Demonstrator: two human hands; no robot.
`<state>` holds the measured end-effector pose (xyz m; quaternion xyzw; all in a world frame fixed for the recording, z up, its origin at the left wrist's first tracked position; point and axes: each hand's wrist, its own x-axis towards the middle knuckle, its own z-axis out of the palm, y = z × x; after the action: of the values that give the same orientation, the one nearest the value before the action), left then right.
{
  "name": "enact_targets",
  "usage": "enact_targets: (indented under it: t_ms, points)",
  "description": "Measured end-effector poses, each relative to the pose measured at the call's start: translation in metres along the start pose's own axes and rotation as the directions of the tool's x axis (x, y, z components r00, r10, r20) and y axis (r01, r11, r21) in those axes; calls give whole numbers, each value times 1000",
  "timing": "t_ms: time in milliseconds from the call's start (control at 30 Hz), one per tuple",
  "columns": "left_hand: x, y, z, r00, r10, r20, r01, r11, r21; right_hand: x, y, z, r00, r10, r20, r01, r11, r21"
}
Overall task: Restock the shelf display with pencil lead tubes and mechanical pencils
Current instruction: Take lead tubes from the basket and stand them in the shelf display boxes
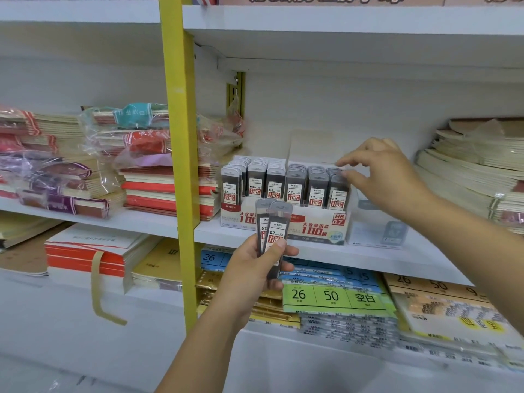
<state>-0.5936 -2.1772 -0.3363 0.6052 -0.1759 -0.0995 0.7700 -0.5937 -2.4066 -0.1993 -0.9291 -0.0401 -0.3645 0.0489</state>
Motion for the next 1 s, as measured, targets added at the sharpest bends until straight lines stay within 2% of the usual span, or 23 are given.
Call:
enact_targets:
  t_ms: [67, 100, 167, 200, 267, 367, 467, 533, 600, 667, 733, 867, 1000]
  points:
    - [0, 1, 0, 1000, 11, 4, -11, 1000, 16, -16, -20, -1, 998, -25, -50, 32, 988, 152]
    - [-1, 2, 0, 1000, 18, 9, -18, 1000, 23, -24, -33, 0, 1000, -19, 8, 16, 957, 290]
    - [-2, 2, 0, 999, 29, 31, -30, 999, 32, -40, -58, 6, 976, -13, 218, -108, 840, 532]
    - [-2, 2, 0, 999, 33, 44, -34, 999, 34, -45, -66, 11, 953, -12, 303, -185, 770, 610]
    - [-3, 3, -1, 998, 34, 61, -36, 999, 33, -52, -76, 21, 932, -3, 362, -273, 653, 706]
    - [-5, 4, -3, 997, 23, 68, -20, 999, -48, -50, -76, 25, 950, 80, 301, -288, 594, 751]
    - [-1, 5, -7, 1000, -4, 13, 6, 994, -106, -34, -67, 11, 974, 218, 67, -188, 601, 777]
    - [1, 4, -11, 999, -1, -34, -2, 998, -63, -19, -61, 0, 976, 196, -95, -62, 666, 743]
    - [3, 2, -13, 998, 16, -58, -16, 1000, 8, -8, -56, -5, 981, 92, -171, 30, 798, 603]
    - [2, 3, -14, 997, 40, -72, -34, 997, 70, 1, -55, -2, 989, -4, -145, 71, 886, 458]
    - [1, 3, -14, 995, 62, -84, -54, 994, 98, 8, -55, 5, 996, -56, -67, 77, 929, 363]
    - [0, 4, -15, 992, 75, -99, -66, 994, 85, 12, -54, 22, 992, -26, 123, -16, 944, 331]
    - [2, 6, -17, 990, 69, -119, -65, 997, 32, 14, -51, 35, 996, -79, 34, 75, 993, 93]
